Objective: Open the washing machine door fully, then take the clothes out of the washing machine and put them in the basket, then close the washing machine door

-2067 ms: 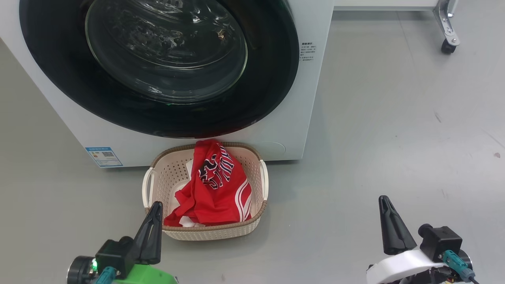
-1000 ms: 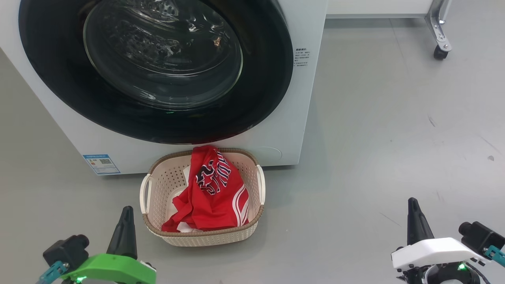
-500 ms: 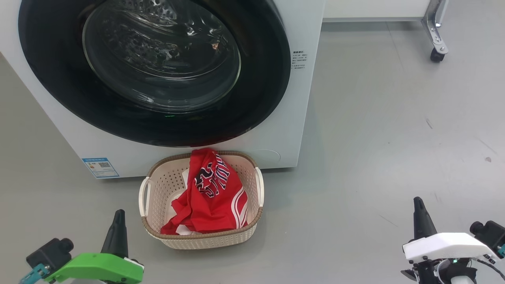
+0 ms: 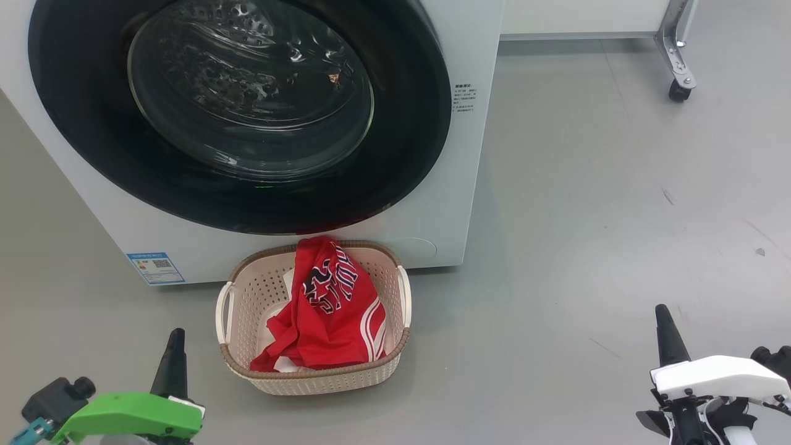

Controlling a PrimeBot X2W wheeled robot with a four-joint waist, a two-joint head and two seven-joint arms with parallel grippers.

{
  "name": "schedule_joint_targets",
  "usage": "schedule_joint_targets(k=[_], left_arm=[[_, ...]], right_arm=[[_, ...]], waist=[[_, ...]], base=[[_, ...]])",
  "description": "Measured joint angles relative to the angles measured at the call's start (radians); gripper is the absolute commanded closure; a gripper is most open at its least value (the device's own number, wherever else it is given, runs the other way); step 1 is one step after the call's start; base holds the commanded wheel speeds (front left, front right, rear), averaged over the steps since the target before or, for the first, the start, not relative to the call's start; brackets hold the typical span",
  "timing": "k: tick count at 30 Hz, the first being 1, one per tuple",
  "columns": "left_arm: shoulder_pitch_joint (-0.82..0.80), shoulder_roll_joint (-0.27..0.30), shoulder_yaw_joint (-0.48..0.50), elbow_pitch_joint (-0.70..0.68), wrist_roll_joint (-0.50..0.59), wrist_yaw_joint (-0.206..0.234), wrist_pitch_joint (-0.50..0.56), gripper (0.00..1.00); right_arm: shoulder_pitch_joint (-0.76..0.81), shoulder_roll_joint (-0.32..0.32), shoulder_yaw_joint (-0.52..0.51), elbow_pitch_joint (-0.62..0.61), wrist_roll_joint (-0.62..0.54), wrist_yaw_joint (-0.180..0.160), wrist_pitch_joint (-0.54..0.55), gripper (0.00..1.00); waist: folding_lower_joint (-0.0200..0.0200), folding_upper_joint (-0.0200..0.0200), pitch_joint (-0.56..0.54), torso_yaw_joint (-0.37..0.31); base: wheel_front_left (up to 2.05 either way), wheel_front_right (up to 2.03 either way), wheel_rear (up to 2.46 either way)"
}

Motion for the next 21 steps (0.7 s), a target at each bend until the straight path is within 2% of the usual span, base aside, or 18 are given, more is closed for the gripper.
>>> schedule_joint_targets(k=[21], left_arm=[[-0.028,0.001,0.055,0.036,-0.277,-0.04,0.055,1.0]], right_arm=[[-0.041,-0.013,-0.048,0.038,0.277,0.039,0.055,1.0]], waist=[[0.0,0.0,-0.016,-0.009]], base=[[0.0,0.0,0.0]])
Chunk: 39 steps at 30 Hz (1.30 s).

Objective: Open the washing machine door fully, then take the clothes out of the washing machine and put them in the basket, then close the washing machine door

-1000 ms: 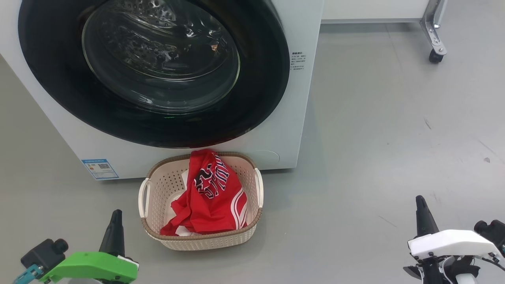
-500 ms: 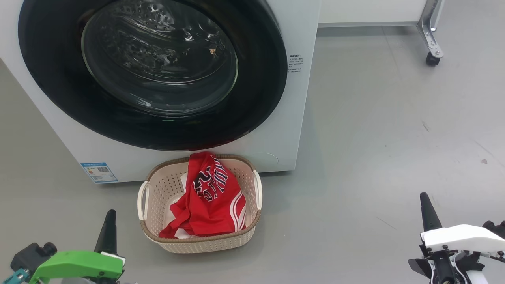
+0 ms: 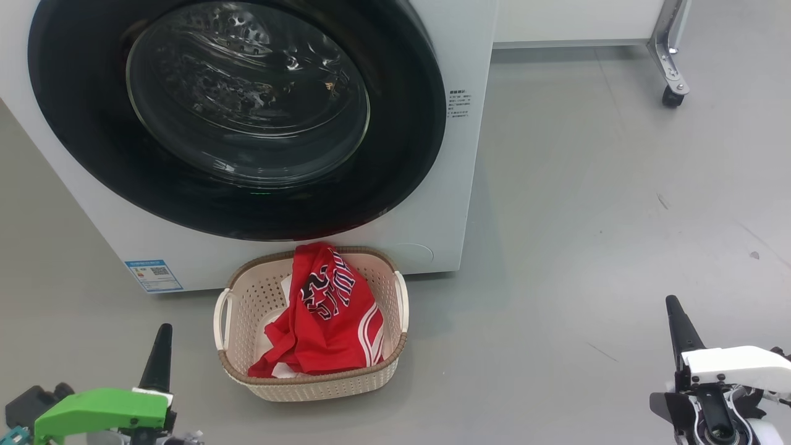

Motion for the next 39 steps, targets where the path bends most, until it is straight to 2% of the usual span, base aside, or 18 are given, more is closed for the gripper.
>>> schedule_joint_targets(k=[16,39], left_arm=[[-0.019,0.001,0.045,0.029,-0.215,-0.031,0.045,1.0],[-0.023,0.001,0.05,0.04,-0.222,-0.031,0.046,1.0]], right_arm=[[-0.035,-0.007,-0.036,0.028,0.21,0.027,0.043,1.0],[-0.04,-0.01,-0.039,0.042,0.217,0.033,0.045,1.0]], waist=[[0.0,0.0,-0.012,-0.007],[0.0,0.0,-0.013,-0.007]], base=[[0.0,0.0,0.0],[0.0,0.0,0.0]])
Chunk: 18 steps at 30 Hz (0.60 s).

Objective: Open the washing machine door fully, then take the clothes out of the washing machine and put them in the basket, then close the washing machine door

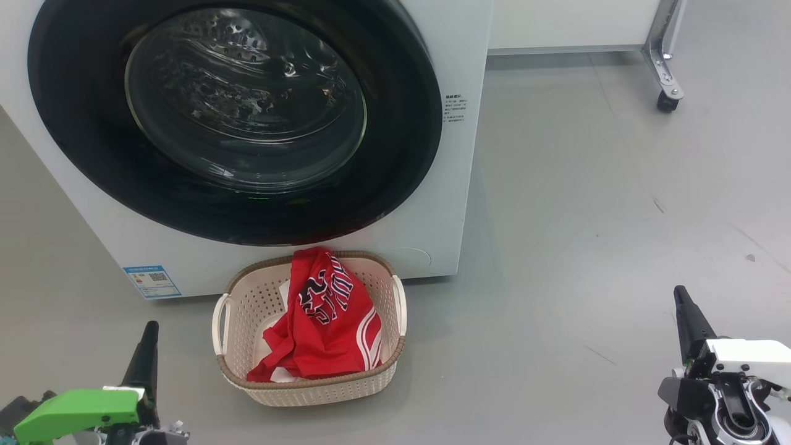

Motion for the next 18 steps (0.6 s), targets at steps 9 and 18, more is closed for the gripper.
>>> schedule_joint_targets(k=[9,18], left_arm=[[-0.002,0.0,0.001,0.004,0.0,-0.007,0.001,1.0],[-0.005,0.0,0.001,0.007,0.0,-0.007,0.004,1.0]], right_arm=[[-0.008,0.0,-0.001,0.003,0.0,0.0,0.0,1.0],[-0.009,0.0,-0.002,0.005,0.0,0.0,0.001,1.0]], waist=[[0.0,0.0,0.0,0.0],[0.0,0.0,0.0,0.0]], base=[[0.0,0.0,0.0],[0.0,0.0,0.0]])
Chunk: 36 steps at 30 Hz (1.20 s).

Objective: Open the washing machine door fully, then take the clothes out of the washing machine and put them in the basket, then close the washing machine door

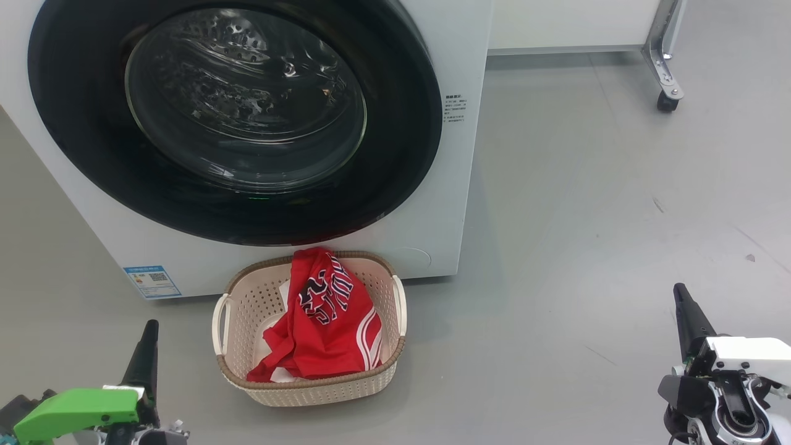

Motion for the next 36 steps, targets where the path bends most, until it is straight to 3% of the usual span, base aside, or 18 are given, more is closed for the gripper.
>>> schedule_joint_targets(k=[36], left_arm=[[-0.005,0.0,0.003,0.008,0.0,0.0,0.001,1.0]], right_arm=[[-0.001,0.001,-0.005,0.008,0.0,0.003,0.005,1.0]], waist=[[0.0,0.0,0.0,0.0]], base=[[0.0,0.0,0.0]])
